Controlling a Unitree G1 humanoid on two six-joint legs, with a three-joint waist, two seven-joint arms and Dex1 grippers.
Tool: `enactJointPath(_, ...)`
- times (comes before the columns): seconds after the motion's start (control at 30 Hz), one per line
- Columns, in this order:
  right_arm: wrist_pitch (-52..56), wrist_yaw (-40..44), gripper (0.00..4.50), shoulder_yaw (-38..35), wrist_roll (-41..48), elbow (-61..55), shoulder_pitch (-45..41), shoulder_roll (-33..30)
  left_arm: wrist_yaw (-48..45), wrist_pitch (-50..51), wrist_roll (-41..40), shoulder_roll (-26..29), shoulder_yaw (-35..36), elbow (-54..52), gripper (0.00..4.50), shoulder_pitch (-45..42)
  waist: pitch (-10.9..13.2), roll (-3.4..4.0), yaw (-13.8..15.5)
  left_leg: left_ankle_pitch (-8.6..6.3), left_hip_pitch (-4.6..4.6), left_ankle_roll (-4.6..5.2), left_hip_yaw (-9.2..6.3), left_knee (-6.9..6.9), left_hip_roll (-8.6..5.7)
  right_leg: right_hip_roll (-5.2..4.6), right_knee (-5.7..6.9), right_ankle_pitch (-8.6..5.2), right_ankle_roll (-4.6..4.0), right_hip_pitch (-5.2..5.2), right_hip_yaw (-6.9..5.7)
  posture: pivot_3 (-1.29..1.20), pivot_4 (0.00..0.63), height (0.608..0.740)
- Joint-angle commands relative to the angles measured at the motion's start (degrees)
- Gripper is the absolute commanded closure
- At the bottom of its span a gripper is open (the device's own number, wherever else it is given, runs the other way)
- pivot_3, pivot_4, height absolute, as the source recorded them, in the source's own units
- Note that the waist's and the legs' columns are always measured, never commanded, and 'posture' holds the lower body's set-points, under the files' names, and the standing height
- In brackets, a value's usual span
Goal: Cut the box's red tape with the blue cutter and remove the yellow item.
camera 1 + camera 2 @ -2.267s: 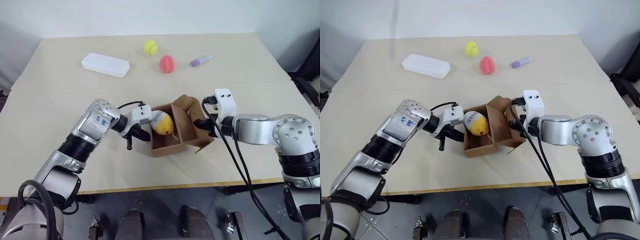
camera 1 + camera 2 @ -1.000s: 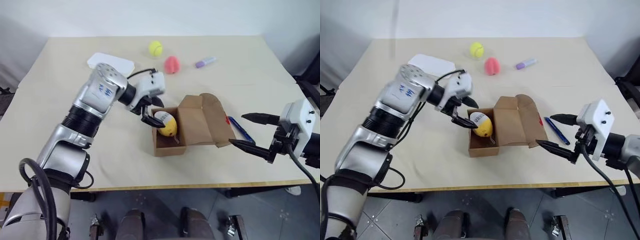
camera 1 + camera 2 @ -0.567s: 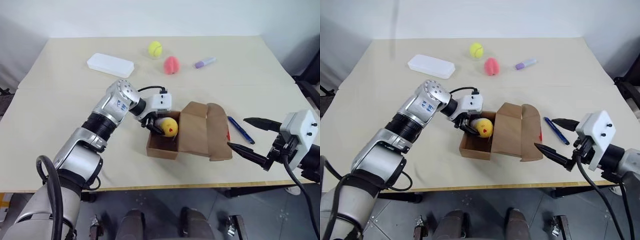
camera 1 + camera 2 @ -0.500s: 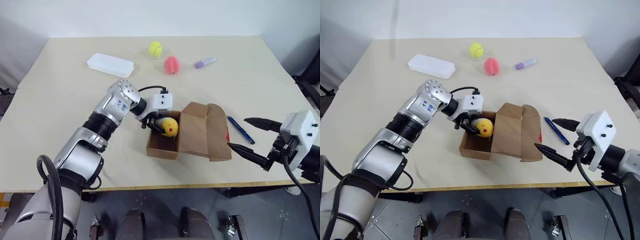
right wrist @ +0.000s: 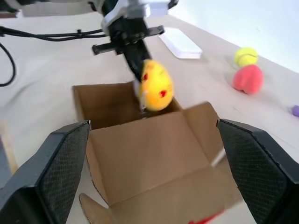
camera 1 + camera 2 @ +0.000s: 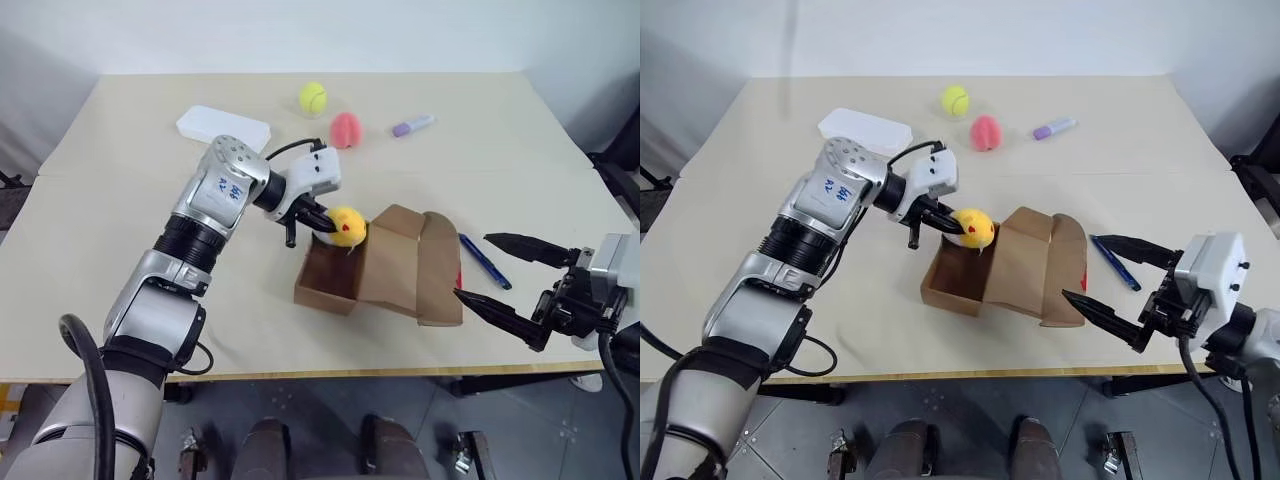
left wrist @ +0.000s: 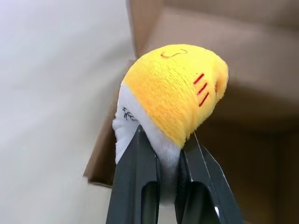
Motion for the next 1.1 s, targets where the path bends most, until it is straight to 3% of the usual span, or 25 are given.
enactJointPath(0.03,-1.74,3.49,0.00,-0.29,1.28,1.85,-1.97,-1.68,2.69,6.38,-3.05,1.18,5.27,-4.62,4.47,-4.45,0.00,0.00,-0.05,0.00,0.00,0.00,0.00,-0.01,0.00,0.00,-0.01,0.00,0.00,0.00,0.00,0.00,0.150,0.740)
enactJointPath(0.43,-3.03,15.25,0.00,1.54,2.60,14.21,-9.57,-4.51,13.49,18.52,-1.68,14.95,10.32,-6.11,4.47,-2.48,0.00,0.01,-1.18,0.00,0.24,-0.01,0.02,-0.10,0.01,0.00,0.11,0.00,0.00,0.08,0.03,0.00,0.150,0.740)
enactJointPath(0.53,-2.44,19.83,0.00,2.24,5.70,22.11,-16.72,-4.44,16.57,20.11,0.16,21.92,11.13,-7.36,4.47,3.64,-0.01,0.02,-1.74,0.00,0.27,-0.01,0.05,-0.10,0.00,-0.01,0.08,0.00,0.00,0.10,0.03,0.00,0.150,0.740)
enactJointPath(0.67,-4.29,30.95,0.00,5.77,1.86,32.83,-19.80,-8.23,19.21,25.36,-1.20,27.64,14.96,-8.60,4.47,11.70,0.02,-0.02,-1.93,0.00,0.49,-0.01,0.12,-0.27,0.02,0.00,0.21,-0.01,-0.01,0.11,0.04,0.00,0.150,0.740)
enactJointPath(0.83,-7.12,38.73,0.00,8.01,-0.74,45.14,-26.21,-9.70,20.29,27.61,-4.43,30.51,19.82,-13.08,2.92,21.15,0.04,-0.07,-1.38,-0.06,0.45,-0.11,0.17,-0.17,0.02,-0.02,0.20,0.00,-0.01,0.11,0.03,0.00,0.150,0.740)
enactJointPath(1.1,-8.42,39.38,0.00,11.89,0.16,49.11,-31.53,-9.20,21.14,32.45,-10.45,31.68,25.54,-20.66,0.56,28.21,0.04,-0.07,-1.81,-0.09,0.50,-0.18,0.17,-0.10,0.06,-0.01,0.35,-0.01,-0.01,0.11,0.04,0.00,0.150,0.740)
